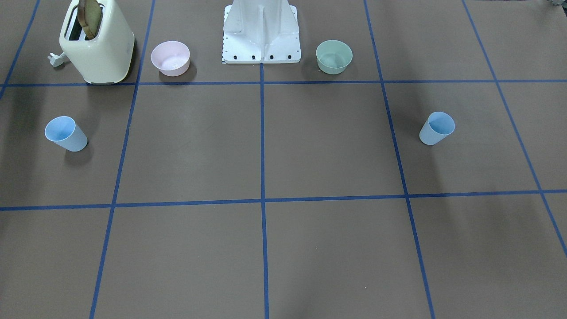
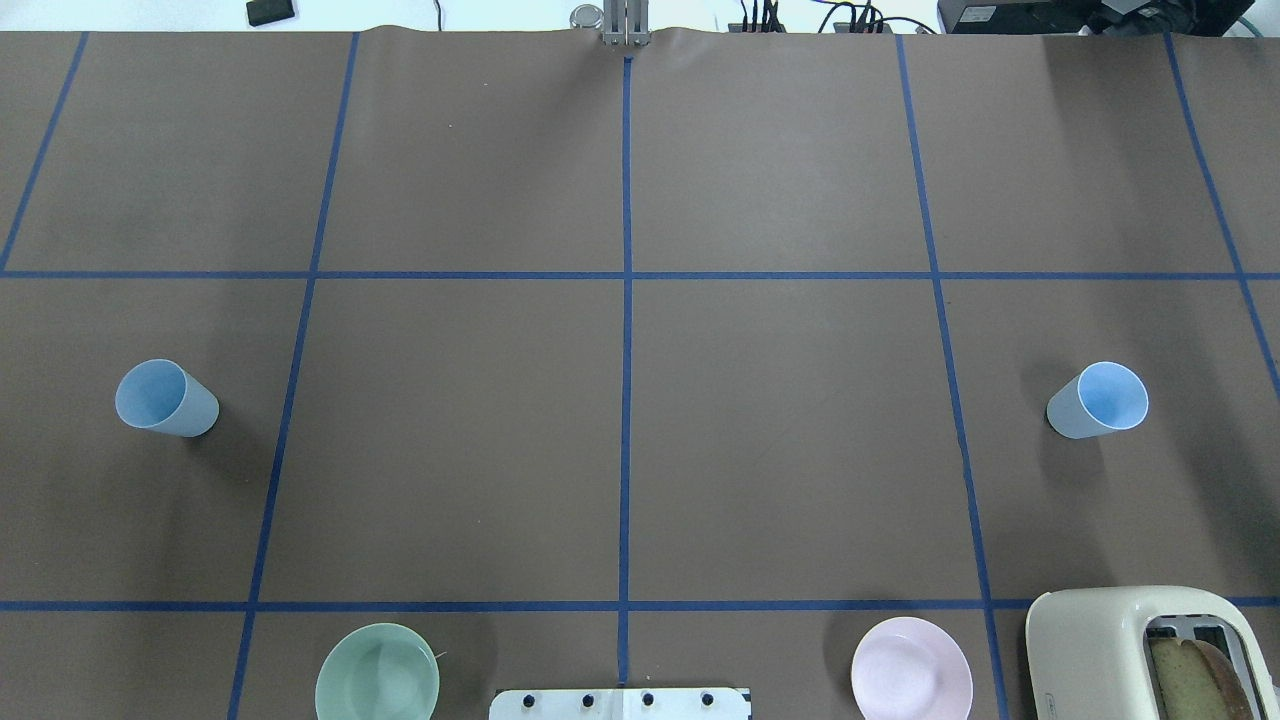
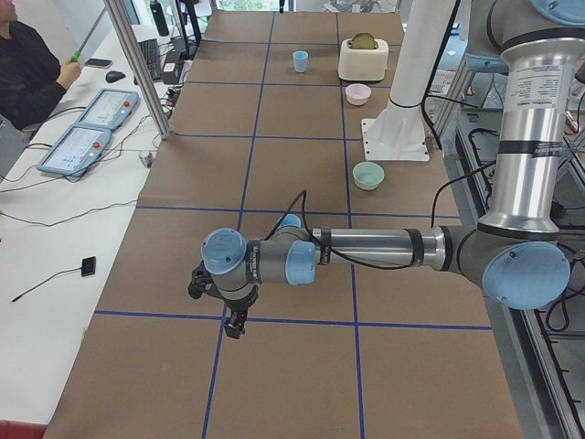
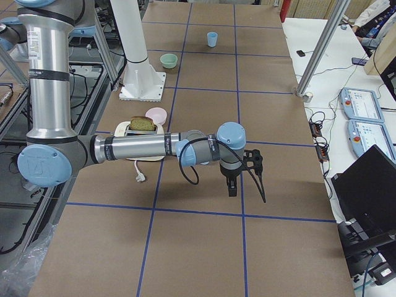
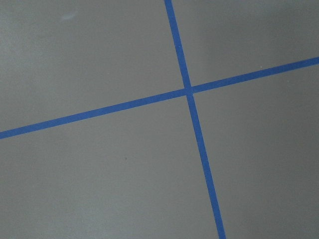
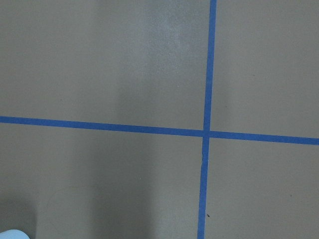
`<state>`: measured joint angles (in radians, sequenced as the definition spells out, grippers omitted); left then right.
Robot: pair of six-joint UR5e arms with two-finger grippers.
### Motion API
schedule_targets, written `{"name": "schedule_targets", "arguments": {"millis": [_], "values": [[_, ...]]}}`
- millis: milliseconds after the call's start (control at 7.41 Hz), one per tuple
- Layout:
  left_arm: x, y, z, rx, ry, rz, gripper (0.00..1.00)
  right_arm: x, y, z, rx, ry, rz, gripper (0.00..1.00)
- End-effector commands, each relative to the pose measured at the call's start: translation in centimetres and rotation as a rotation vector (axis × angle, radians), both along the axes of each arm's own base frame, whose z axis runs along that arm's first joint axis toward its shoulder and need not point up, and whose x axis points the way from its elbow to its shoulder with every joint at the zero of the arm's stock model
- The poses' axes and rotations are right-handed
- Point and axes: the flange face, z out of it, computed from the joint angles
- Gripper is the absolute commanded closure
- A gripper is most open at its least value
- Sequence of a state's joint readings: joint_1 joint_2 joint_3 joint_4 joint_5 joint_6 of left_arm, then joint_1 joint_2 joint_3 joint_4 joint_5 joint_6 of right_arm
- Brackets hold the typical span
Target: Stack blue cups with both arms
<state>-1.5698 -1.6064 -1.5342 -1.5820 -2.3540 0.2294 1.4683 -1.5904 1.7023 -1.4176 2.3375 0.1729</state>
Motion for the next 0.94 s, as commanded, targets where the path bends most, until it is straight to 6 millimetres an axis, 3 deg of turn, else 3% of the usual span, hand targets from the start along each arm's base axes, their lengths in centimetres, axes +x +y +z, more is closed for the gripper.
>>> {"name": "schedule_targets", "arguments": {"millis": [0,135,270,540,675,810], "values": [[1.1,-0.8,-1.6,-0.002,0.006,-0.075,0.01,-2.4,-0.5,-2.5,0.059,-0.008,-0.045,0.0],[2.4,-1.1,-2.0,-0.009,0.011,-0.096,0.01,-3.1,-0.2,-3.7,0.116,-0.044,-0.05,0.0],[5.4,-1.5,-2.5,-0.016,0.018,-0.083,0.01,-4.3,0.0,-4.7,0.136,-0.071,-0.068,0.0],[10.2,-1.9,-4.4,-0.03,0.061,-0.153,0.01,-8.7,0.6,-5.5,0.152,-0.08,-0.162,0.0],[11.7,-1.8,-5.3,-0.054,0.108,-0.177,0.01,-9.8,0.8,-6.4,0.171,-0.086,-0.187,0.0],[12.6,-1.8,-6.1,-0.063,0.132,-0.19,0.01,-10.6,0.8,-8.5,0.206,-0.097,-0.199,0.0]]}}
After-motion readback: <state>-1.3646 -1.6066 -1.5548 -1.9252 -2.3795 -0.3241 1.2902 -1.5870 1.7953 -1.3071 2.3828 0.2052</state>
